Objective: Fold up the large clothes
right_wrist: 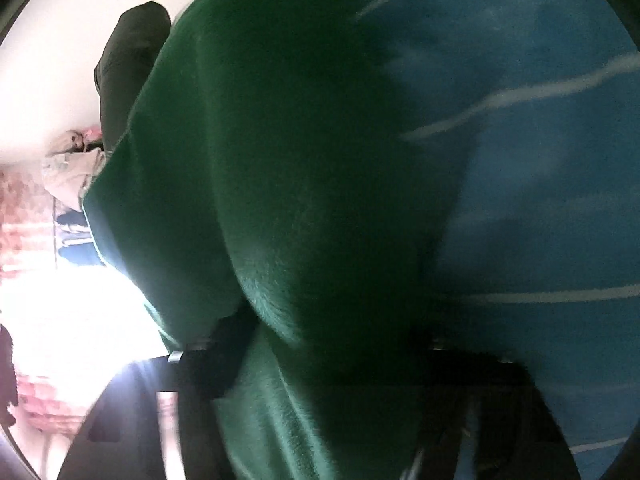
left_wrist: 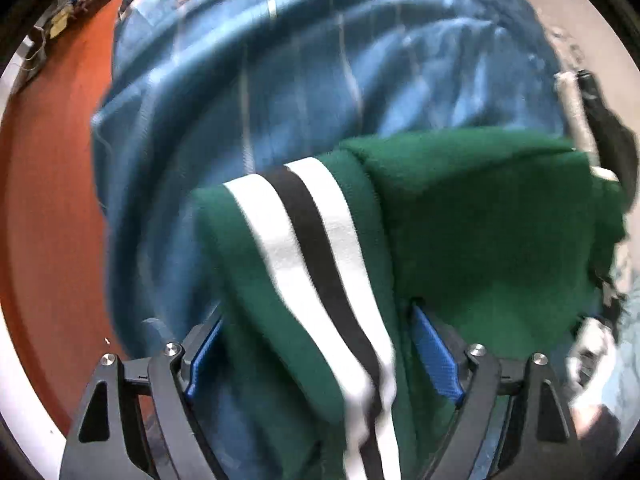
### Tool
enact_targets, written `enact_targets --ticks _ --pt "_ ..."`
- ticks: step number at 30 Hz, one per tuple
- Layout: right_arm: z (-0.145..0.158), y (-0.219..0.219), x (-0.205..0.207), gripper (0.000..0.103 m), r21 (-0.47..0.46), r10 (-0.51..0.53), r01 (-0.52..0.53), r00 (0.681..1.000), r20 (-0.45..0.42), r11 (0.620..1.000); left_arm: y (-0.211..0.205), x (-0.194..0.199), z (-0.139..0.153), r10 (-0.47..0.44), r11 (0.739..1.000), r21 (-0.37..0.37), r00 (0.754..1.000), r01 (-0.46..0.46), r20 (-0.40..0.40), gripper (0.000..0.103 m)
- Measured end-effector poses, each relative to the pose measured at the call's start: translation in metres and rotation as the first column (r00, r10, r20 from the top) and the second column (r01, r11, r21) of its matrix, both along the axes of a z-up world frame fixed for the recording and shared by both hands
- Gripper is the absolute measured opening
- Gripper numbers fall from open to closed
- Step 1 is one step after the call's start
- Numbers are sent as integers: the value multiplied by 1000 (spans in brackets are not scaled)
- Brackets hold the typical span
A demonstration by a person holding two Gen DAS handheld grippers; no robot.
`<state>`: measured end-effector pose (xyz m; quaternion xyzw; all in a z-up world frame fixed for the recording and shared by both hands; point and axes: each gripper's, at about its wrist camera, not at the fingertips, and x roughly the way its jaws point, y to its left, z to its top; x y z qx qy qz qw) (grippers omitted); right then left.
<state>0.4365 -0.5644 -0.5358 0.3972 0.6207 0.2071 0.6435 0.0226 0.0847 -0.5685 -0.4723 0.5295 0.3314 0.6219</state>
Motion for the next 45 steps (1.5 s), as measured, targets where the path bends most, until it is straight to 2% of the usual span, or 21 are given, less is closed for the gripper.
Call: enact_targets --ticks 1,3,4,5,10,13,17,19,21,22,23,26,28,30,32,36,39,41,43,44,45 --pt "0 -3 -3 33 8 -10 10 1000 -10 1000 0 3 -2 12 1000 24 1000 -11 -11 82" --pt "7 -13 -11 25 29 -58 59 998 -32 998 6 10 5 50 997 66 999 -50 -7 68" --pt "15 -19 -18 22 44 -85 87 996 -38 995 8 13 9 44 996 78 999 -43 -5 50" --pt "21 -22 -22 20 46 -94 96 995 -37 994 13 18 15 23 996 84 1000 -23 -5 39" --pt "66 -66 -81 19 48 -181 186 979 -90 981 66 53 40 -116 983 143 993 113 15 29" --pt "85 -91 -144 19 28 -232 239 960 -155 971 106 84 54 -276 946 185 961 265 33 29" --pt "90 -113 -256 19 -68 -285 277 922 -264 959 131 119 48 -483 860 182 876 477 -11 36" --pt "74 -121 -296 21 -94 -322 309 887 -329 946 132 130 39 -557 815 163 829 556 -47 42" --pt "48 -137 -318 32 -121 -336 314 850 -405 942 131 130 39 -571 804 168 819 571 -49 49" --pt "36 -146 -323 46 -131 -338 313 841 -423 941 130 129 40 -570 803 173 820 571 -59 58" --pt "33 -154 -325 57 -152 -326 288 840 -434 945 130 129 43 -565 803 182 822 567 -68 70" --pt "54 -173 -333 67 -208 -278 207 866 -416 956 128 110 64 -532 813 235 844 532 -71 83" --pt "76 -186 -336 67 -254 -258 164 880 -399 953 124 96 86 -500 822 281 864 495 -61 87" --pt "106 -191 -329 67 -332 -231 113 911 -340 937 118 84 103 -485 818 327 873 473 -47 94" --pt "137 -189 -297 67 -387 -164 64 959 -230 920 110 88 112 -470 798 391 880 460 -76 95" --pt "167 -144 -218 75 -436 12 -31 999 -47 900 93 107 105 -472 778 418 875 469 -102 95" --pt "160 -95 -152 81 -503 188 -142 981 42 852 93 123 84 -458 788 403 881 465 -122 95" --pt "143 -65 -118 81 -518 287 -227 957 38 825 95 130 79 -455 776 419 879 471 -145 95" --pt "119 -44 -99 81 -493 372 -333 928 -19 804 101 134 75 -453 769 426 877 476 -163 95" --pt "107 -33 -91 71 -464 407 -385 912 -57 798 103 134 75 -448 767 432 878 475 -170 95" --pt "104 -28 -88 48 -456 424 -398 904 -49 796 106 134 75 -448 765 436 878 474 -169 95"
